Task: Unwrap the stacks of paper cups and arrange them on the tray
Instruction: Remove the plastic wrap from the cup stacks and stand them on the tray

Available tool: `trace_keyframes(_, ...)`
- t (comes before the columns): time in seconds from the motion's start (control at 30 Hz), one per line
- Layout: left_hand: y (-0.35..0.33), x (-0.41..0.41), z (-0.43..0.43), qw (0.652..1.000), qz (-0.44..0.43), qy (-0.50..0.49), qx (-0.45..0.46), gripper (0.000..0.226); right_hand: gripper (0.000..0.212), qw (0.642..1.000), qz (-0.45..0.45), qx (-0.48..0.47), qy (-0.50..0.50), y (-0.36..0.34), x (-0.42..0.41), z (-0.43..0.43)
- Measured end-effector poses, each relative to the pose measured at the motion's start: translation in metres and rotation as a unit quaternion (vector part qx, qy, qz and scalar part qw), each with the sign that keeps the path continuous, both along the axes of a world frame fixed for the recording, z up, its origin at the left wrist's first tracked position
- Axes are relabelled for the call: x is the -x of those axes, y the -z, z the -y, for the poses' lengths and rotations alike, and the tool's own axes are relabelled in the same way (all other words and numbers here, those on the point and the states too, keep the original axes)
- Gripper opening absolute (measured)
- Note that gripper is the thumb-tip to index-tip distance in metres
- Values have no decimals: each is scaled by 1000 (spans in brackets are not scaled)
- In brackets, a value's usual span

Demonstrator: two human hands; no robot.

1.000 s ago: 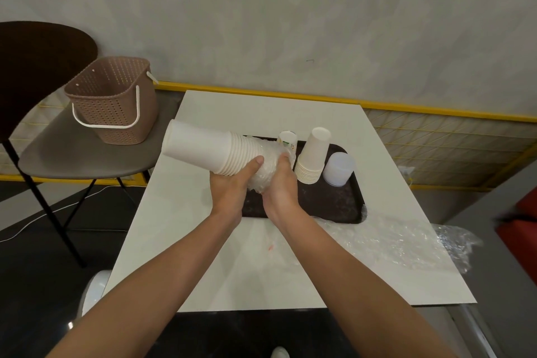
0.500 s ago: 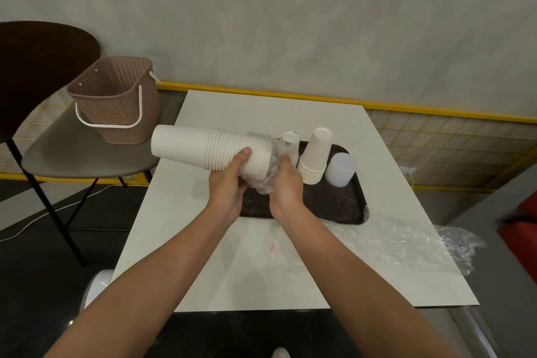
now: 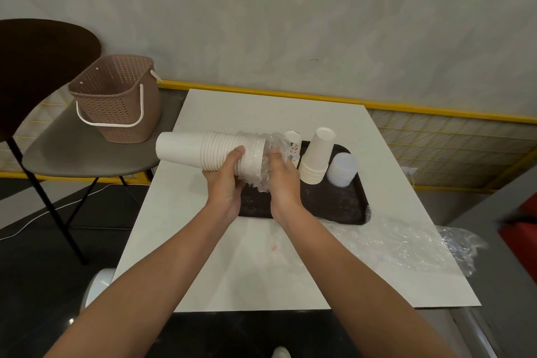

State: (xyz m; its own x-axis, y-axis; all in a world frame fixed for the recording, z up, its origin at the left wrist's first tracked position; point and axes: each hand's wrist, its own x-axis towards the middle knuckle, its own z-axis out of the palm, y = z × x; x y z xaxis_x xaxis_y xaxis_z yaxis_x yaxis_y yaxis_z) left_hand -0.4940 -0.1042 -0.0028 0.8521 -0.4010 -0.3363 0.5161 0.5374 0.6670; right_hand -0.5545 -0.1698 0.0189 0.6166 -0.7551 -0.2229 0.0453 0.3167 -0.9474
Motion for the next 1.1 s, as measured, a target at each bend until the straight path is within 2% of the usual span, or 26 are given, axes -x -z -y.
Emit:
trace_keyframes(0.07, 0, -2, -1, 1000, -19, 7, 8, 94, 15, 999, -20, -9, 30, 3, -1, 3)
trace_keyframes(0.13, 1, -3, -4, 999, -32, 22, 9, 95, 17, 998, -33, -21, 55, 7, -1, 6)
trace_keyframes(0.27, 2, -3, -4, 997, -69, 31, 22, 75, 19, 990, -29, -89, 102, 13, 1, 12)
trace_keyframes(0.33, 3, -3, -4, 996, -78, 37, 19, 65, 27, 986, -20, -110, 127, 17, 1, 15)
trace_keyframes(0.43, 3, -4, -7, 994, -91, 52, 6, 50, 36, 983, -43, -82, 160, 22, 4, 21)
trace_keyframes(0.53, 8, -7, -13, 994, -92, 60, -13, 49, 35, 984, -59, -10, 167, 24, 13, 27)
trace_keyframes(0.63, 15, -13, -21, 994, -83, 44, -55, 55, 38, 984, -89, 89, 125, 29, 22, 31)
trace_keyframes(0.73, 22, -20, -32, 993, -90, 16, -74, 61, 44, 967, -154, 201, 41, 42, 29, 30)
trace_keyframes(0.83, 27, -28, -42, 991, -98, 1, -88, 71, 38, 930, -197, 305, -63, 55, 32, 23)
trace_keyframes(0.9, 29, -29, -46, 991, -95, 1, -97, 71, 32, 888, -229, 368, -155, 63, 31, 15)
trace_keyframes(0.97, 30, -27, -49, 991, -88, 8, -95, 73, 30, 855, -258, 398, -210, 72, 29, 7)
trace_keyframes(1.03, 32, -23, -50, 992, -77, 24, -101, 79, 30, 840, -277, 408, -224, 80, 28, 1)
trace_keyframes(1.1, 36, -18, -50, 990, -64, 40, -121, 74, 29, 833, -296, 414, -218, 88, 26, -3)
